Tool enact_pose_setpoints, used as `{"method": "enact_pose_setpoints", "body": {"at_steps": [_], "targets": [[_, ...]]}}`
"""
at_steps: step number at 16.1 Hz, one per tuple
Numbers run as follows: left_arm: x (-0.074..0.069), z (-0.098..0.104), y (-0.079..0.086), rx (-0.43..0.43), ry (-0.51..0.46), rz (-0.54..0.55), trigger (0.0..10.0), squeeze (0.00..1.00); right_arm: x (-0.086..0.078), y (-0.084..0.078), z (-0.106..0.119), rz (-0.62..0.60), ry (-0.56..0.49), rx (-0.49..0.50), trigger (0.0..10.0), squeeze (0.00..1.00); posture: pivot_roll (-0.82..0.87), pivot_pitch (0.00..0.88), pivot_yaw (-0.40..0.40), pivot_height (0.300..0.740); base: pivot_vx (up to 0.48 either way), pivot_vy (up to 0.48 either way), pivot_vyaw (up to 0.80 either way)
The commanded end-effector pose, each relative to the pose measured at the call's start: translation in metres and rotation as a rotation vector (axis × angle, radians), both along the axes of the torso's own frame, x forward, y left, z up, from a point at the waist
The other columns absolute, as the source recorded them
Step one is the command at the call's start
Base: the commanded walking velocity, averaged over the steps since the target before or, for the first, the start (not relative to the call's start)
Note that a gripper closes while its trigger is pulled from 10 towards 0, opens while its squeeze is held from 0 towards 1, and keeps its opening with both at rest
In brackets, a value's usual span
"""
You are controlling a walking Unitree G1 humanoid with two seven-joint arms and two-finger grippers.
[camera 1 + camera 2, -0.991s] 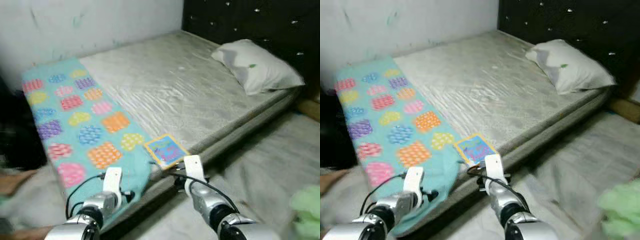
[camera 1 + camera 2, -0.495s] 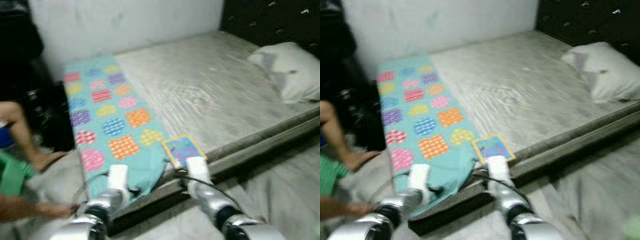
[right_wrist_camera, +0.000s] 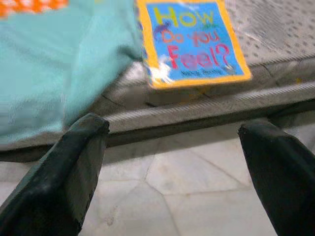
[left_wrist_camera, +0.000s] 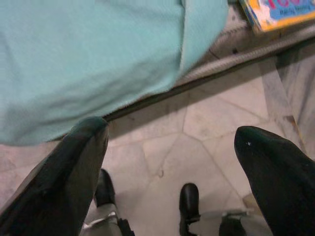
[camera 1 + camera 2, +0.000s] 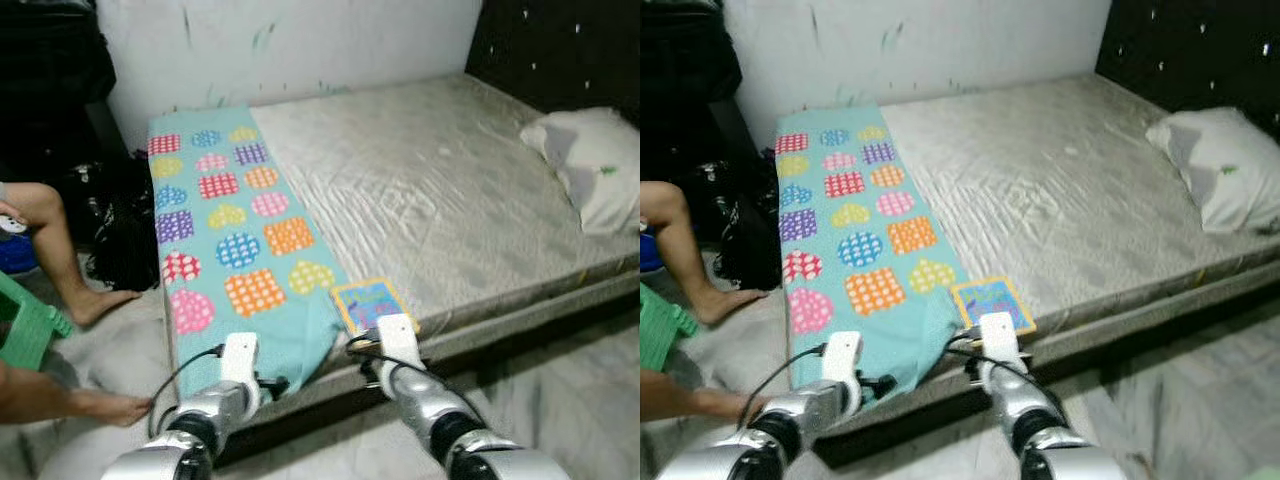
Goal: Clean up the room
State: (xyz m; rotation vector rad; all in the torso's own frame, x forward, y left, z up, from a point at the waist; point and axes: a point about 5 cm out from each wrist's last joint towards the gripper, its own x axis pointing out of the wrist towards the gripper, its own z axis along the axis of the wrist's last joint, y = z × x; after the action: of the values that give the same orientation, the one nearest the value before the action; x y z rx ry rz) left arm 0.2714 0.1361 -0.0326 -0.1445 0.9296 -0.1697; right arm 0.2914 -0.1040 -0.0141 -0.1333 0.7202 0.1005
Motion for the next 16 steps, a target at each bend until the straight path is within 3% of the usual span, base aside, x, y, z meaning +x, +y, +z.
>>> {"method": "enact_pose_setpoints", "body": {"at_steps": [1,6,12,16], "targets": [[0.0046,0.0039,-0.0013,-0.001,-0.017,-0.01,10.0,0.0,0.0021,0.0017,0.0022,0.007,-0.009,0.001,10.0,0.0,-0.17,0.0,0.006,0.74,0.401,0.0,0.0],[0.0057,0.0047,-0.0012,0.004,-0.021,-0.012,10.0,0.0,0.003,0.0016,0.0031,0.012,-0.012,-0.006,10.0,0.0,-0.17,0.0,0.006,0.74,0.406,0.0,0.0],[0.005,0.004,-0.0002,0.029,-0.014,-0.019,10.0,0.0,0.0039,0.002,0.004,0.017,-0.017,-0.009,10.0,0.0,-0.17,0.0,0.006,0.74,0.0,0.0,0.0],[0.0056,0.0044,-0.0004,0.033,-0.018,-0.021,10.0,0.0,0.0045,0.0026,0.0046,0.029,-0.024,-0.012,10.0,0.0,-0.17,0.0,0.006,0.74,0.0,0.0,0.68]]}}
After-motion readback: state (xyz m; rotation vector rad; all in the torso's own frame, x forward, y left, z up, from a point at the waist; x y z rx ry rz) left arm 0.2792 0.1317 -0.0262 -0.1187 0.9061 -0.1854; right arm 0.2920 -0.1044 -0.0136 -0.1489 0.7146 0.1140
